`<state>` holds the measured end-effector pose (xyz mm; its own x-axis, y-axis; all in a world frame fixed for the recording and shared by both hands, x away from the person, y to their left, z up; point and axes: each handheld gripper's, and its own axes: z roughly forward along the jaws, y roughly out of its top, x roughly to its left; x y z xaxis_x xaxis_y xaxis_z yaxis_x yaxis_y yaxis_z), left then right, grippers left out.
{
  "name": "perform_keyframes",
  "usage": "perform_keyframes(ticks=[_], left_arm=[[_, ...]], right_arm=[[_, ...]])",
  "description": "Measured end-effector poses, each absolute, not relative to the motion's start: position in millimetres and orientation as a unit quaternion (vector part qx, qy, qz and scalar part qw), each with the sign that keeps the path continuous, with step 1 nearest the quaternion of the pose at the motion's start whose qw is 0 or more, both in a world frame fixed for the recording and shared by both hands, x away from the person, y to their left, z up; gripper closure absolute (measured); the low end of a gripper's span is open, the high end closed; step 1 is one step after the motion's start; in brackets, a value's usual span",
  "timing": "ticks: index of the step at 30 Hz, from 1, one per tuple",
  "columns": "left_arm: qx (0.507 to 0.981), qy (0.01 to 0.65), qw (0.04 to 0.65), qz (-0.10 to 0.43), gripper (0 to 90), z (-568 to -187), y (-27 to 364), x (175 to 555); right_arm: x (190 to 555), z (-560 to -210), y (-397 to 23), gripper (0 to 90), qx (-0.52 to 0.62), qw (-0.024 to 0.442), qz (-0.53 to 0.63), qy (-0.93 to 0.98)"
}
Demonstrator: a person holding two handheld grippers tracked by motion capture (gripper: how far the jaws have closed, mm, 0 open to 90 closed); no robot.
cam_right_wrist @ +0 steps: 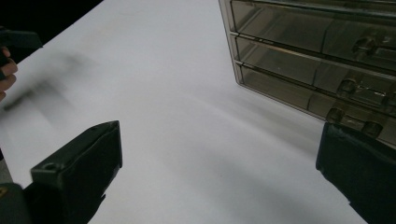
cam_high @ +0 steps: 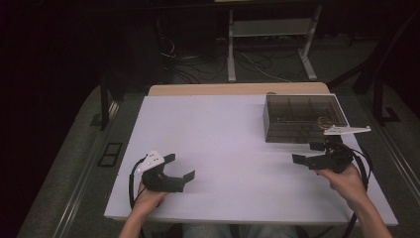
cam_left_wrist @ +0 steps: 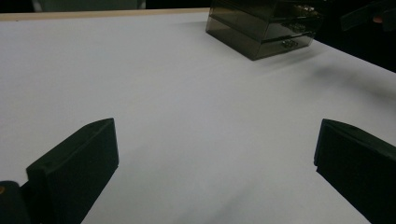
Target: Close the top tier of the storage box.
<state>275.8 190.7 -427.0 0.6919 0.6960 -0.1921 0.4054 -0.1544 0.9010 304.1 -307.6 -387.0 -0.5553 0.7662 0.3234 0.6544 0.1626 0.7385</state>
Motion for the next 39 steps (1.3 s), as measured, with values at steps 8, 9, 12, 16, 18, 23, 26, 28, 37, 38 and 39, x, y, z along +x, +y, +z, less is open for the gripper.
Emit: perform_keyframes(ticks=[8,9,12,16,18,23,26,28,37,38,39], left_arm=[[0.749,0.366,0.536,0.135,0.0,-427,190,276],[0.749,0.366,0.536,0.135,0.0,-427,190,276],[0.75,0.366,0.535,0.134,0.0,-427,190,276],[0.751,0.364,0.534,0.134,0.0,-427,190,276],[0.751,0.364,0.534,0.134,0.0,-428,190,276],[0.752,0.363,0.534,0.132,0.0,-428,189,276],[0.753,0.362,0.533,0.132,0.0,-428,188,276],[0.753,0.361,0.533,0.132,0.0,-428,188,276],[0.755,0.362,0.532,0.129,0.0,-428,188,276],[0.755,0.361,0.532,0.129,0.0,-428,188,276],[0.755,0.361,0.532,0.129,0.0,-428,188,276]], right_arm=[[290,-395,-303,0.0,0.466,0.067,0.46,0.753],[289,-396,-303,0.0,0.467,0.067,0.462,0.751],[286,-401,-302,0.0,0.465,0.066,0.465,0.75],[282,-407,-300,0.0,0.464,0.065,0.469,0.748],[280,-409,-300,0.0,0.463,0.064,0.471,0.748],[275,-413,-298,0.0,0.456,0.064,0.474,0.751],[271,-417,-296,0.0,0.452,0.063,0.473,0.754],[269,-419,-295,0.0,0.45,0.064,0.473,0.755],[264,-426,-292,0.0,0.434,0.074,0.477,0.761],[264,-426,-293,0.0,0.434,0.075,0.478,0.76],[264,-426,-293,0.0,0.433,0.077,0.479,0.76]])
